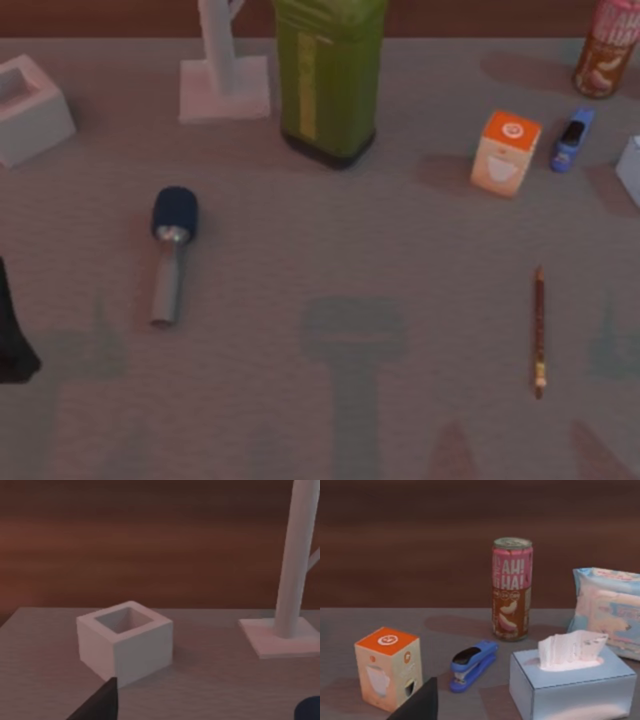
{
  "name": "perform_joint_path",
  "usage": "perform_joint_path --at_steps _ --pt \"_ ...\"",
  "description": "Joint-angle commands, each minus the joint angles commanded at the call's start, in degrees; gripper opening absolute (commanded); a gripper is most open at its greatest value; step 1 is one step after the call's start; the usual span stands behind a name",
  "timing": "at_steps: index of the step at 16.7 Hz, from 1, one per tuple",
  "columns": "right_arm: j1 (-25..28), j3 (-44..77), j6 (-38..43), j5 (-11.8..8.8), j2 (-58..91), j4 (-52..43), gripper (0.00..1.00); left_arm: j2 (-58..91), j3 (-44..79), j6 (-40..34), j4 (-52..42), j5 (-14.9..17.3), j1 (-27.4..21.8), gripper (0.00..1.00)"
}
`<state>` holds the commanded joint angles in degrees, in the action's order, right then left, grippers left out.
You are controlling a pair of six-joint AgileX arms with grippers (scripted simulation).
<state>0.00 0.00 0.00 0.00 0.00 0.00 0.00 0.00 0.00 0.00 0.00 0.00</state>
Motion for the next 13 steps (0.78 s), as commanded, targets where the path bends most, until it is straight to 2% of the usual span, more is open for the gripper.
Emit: perform_joint_path --at_steps 6,13 --pt "0.00 0.00 0.00 0.00 0.00 0.00 1.00 6.06 5.23 -1.15 -4.45 0.31 -1.50 1.00" --pt "0.00 0.00 0.00 0.00 0.00 0.00 1.00 38.17 28.48 -6.30 -22.19 0.76 -6.91 1.00"
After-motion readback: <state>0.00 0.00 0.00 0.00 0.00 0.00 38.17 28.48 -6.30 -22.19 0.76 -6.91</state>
